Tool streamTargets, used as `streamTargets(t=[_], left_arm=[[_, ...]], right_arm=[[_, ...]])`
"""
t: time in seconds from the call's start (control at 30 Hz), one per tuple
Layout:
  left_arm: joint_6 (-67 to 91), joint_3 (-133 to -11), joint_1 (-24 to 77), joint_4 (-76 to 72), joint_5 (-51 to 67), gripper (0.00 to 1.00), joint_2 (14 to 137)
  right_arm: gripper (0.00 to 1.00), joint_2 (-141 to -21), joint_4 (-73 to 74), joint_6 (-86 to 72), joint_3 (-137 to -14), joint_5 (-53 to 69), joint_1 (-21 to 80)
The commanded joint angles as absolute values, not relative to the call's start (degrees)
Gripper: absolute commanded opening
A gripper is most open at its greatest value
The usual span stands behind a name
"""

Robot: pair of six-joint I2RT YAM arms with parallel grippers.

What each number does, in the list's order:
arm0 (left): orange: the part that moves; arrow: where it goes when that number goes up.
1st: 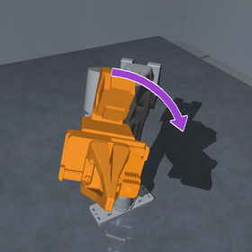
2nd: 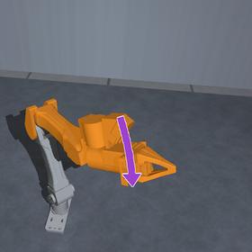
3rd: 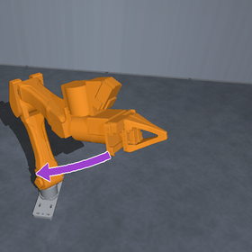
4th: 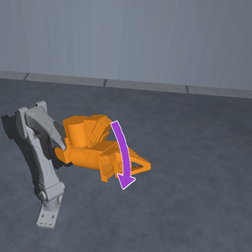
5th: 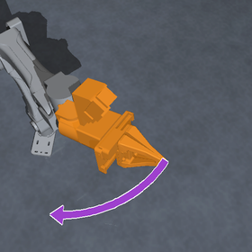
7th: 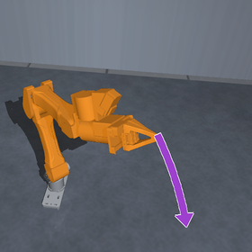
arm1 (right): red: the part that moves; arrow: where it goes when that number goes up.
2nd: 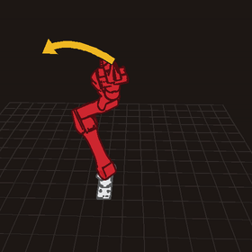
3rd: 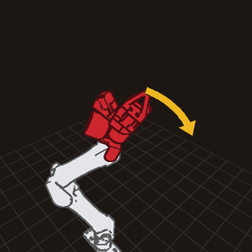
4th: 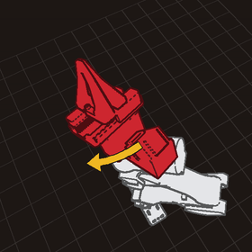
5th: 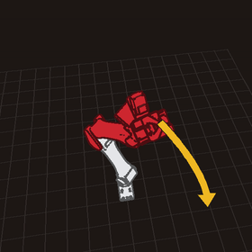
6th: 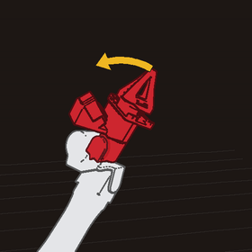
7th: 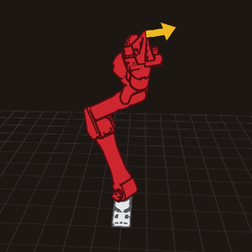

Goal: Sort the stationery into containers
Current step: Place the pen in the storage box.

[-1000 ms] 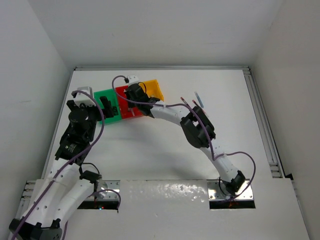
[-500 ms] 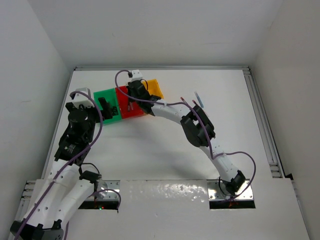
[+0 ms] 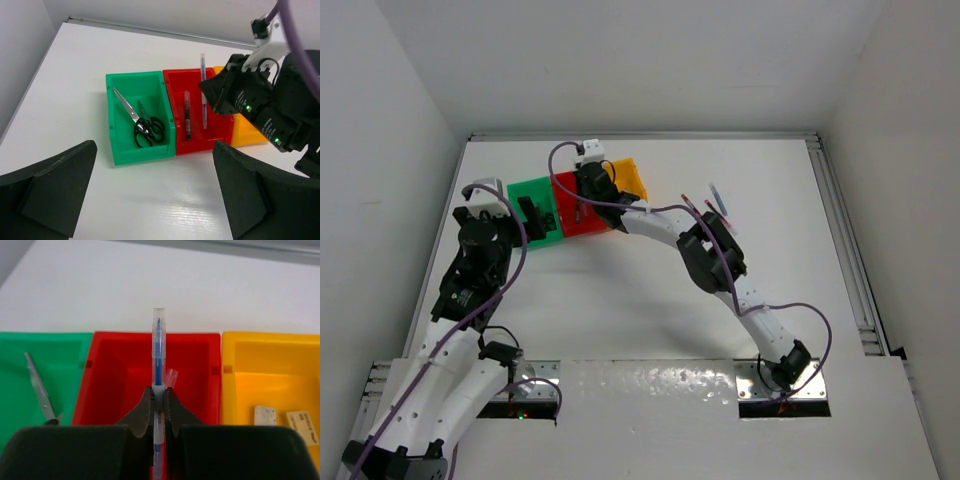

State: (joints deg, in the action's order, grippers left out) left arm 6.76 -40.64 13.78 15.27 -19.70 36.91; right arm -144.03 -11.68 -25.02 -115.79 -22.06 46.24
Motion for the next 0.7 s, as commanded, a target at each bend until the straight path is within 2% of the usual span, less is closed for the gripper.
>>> streamTargets(t=[0.0, 0.27, 0.3, 0.47, 0.67], left_arm=[[7.2, -40.3, 13.2, 12.5, -19.6, 1.0, 36.2], [6.8, -39.9, 13.2, 11.3, -19.5, 1.0, 36.5], [6.7, -39.9, 13.1, 11.3, -19.4, 1.0, 36.5], [6.8, -39.6, 12.9, 10.9, -19.1, 1.0, 36.6], [6.8, -39.5, 12.9, 10.5, -18.5, 1.0, 37.0]], right_arm=[[0.0, -145.2, -12.1, -24.9, -115.1, -23.6, 46.0], [0.01, -145.5, -12.0, -27.2, -114.4, -22.3, 46.1], [0.06, -145.5, -11.9, -27.4, -114.3, -22.4, 46.1], [0.17, -144.6, -13.1, -27.4, -112.8, -22.4, 46.1], [0.16, -143.4, -14.0, -27.1, -111.7, -22.1, 46.1]])
